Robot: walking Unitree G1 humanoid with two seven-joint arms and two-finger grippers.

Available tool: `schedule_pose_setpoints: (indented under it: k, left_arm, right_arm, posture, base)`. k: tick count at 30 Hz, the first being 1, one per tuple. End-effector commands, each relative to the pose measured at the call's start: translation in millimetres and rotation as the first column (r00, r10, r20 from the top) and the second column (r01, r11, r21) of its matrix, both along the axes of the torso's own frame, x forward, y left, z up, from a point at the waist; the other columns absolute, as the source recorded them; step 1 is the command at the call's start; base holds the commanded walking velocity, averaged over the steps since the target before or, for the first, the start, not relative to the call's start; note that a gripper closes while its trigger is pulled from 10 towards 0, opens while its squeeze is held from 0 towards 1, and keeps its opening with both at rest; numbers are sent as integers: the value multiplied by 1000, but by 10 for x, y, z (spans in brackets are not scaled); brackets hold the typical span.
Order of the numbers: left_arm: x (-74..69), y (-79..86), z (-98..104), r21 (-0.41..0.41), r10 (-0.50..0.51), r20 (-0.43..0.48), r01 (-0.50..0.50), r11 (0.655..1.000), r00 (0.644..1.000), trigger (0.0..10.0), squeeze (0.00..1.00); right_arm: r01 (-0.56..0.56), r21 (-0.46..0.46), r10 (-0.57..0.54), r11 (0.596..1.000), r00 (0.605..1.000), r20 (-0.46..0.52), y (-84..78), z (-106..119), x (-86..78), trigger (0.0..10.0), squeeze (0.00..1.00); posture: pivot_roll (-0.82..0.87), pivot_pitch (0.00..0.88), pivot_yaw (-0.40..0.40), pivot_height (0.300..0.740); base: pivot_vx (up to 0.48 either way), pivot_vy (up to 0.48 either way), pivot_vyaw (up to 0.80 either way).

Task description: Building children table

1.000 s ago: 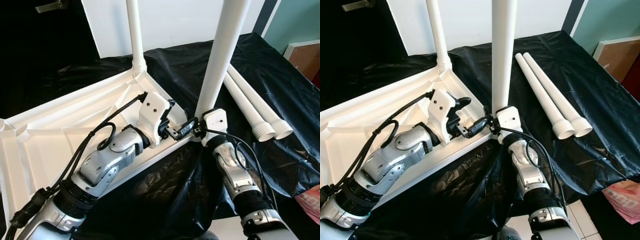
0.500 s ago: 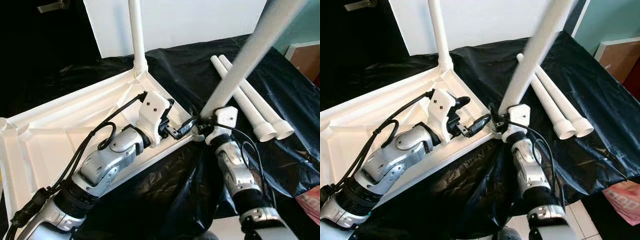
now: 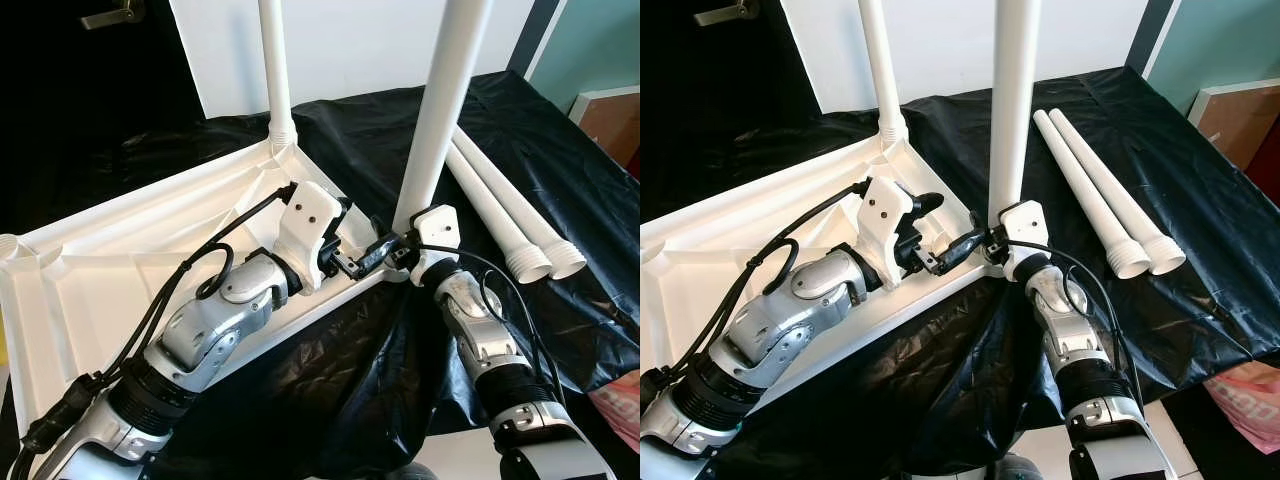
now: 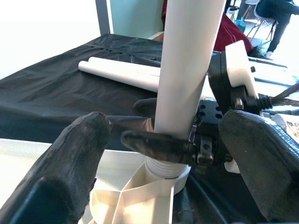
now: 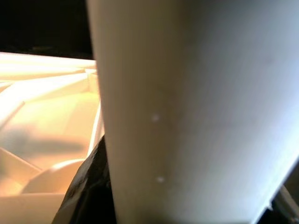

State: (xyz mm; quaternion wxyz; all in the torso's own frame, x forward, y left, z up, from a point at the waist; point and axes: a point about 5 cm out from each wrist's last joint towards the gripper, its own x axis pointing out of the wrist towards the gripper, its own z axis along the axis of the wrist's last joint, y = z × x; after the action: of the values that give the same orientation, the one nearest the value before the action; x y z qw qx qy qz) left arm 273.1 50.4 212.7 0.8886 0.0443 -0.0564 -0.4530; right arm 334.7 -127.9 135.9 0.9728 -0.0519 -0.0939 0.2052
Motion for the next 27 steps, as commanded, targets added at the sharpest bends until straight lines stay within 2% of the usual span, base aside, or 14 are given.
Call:
schedule_pose_setpoints:
  k: [1,5,11,15,18,19,20,22,27]
  left_arm:
    - [-159,-86,-1,49,-283,-9,283,958,959,10000,0]
    - [-157,-85,-2,49,-283,-10,283,958,959,10000,0]
    - [-150,-82,0,48,-280,-10,280,959,960,10000,0]
    - [-149,-76,-5,45,-276,-14,276,960,961,10000,0]
    - [-151,-73,-9,38,-275,-22,276,960,961,10000,0]
    - [-144,-68,4,13,-280,-38,281,960,959,10000,780]
    - [-140,-63,19,-14,-289,-55,289,957,956,10000,1000]
    - [-144,-56,40,-47,-313,-72,310,950,947,10000,1000]
    - [-141,-48,97,-42,-347,-42,346,937,937,10000,1000]
  right_arm:
    - [54,44,-41,998,966,-254,-101,-453,-86,10000,0]
    - [91,67,-71,994,963,-262,-154,-425,-50,10000,0]
    - [86,45,-72,995,966,-249,-161,-415,-54,10000,0]
    - [48,-19,-50,999,985,-166,-92,-344,-86,10000,0]
    - [12,-23,-15,1000,994,-109,-29,-243,-111,10000,0]
    - [-3,-21,1,1000,996,-85,-19,-158,-105,10000,0]
    - [-16,-23,15,1000,998,-65,-16,-82,-98,10000,0]
    - [-37,-28,36,999,998,-44,-23,22,-83,10000,0]
    - [-80,-86,79,993,997,-19,-70,153,-49,10000,0]
  posture:
    - [6,112,24,740]
    - [6,115,24,740]
    - [7,119,22,740]
    - [9,122,20,740]
    - [10,122,20,740]
    - [7,122,20,740]
    - [6,123,19,740]
    - [2,122,17,740]
    - [-1,120,9,740]
  base:
    - [0,0,0]
    - [0,0,0]
    - [0,0,0]
    - [0,0,0]
    - [0,0,0]
    - [0,0,0]
    - [0,0,0]
    - [0,0,0]
    - [0,0,0]
